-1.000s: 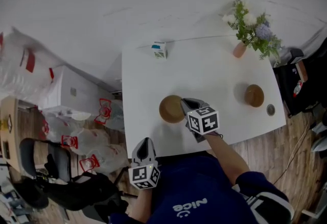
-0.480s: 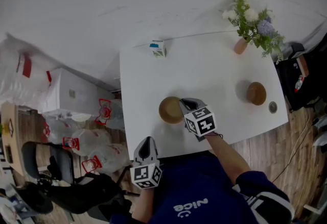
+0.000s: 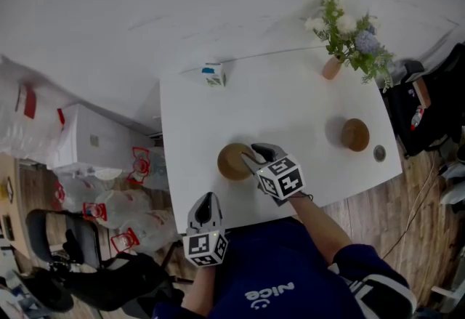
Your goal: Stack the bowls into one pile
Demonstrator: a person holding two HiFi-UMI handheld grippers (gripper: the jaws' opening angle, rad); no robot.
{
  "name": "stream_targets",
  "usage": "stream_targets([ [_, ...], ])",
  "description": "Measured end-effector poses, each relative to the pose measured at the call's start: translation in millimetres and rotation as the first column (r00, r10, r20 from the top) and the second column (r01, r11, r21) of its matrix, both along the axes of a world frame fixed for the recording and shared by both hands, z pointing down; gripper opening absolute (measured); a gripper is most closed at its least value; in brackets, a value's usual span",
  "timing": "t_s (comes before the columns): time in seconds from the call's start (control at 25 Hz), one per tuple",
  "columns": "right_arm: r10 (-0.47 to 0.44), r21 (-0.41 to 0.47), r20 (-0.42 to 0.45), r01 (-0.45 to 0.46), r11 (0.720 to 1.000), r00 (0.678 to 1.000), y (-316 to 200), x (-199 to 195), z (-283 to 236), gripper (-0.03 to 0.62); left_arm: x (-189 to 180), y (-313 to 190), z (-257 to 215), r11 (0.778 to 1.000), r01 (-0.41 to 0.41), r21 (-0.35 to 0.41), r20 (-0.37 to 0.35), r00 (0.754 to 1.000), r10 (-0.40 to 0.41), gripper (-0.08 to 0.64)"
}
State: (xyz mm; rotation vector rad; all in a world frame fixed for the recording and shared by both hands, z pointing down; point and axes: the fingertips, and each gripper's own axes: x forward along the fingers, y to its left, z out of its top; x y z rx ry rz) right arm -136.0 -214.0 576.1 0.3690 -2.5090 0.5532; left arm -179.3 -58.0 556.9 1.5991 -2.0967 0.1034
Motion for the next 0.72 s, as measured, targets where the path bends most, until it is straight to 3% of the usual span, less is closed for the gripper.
stream_targets([
  [0.24,0.062,0.028,0.051,-0.063,0.998,0.997,-12,27,-19,0.152,5,-15,-4,0.999,-0.040,0.019,-0.006,0.999,0.040,0.026],
  [0.44,0.168,0.068,0.059,-0.171,0.983,0.984,-34,79,-28,0.152,18,-36,-12,0.994,-0.093,0.052,0.004,0.996,0.093,0.026],
  [0.56,0.252,0.084,0.043,-0.255,0.963,0.967,-49,119,-28,0.152,25,-46,-14,0.991,-0.118,0.065,0.003,0.993,0.118,0.026],
  [0.72,0.386,0.094,0.027,-0.387,0.917,0.922,-73,175,-27,0.152,37,-55,-16,0.986,-0.146,0.077,0.001,0.989,0.147,0.025],
])
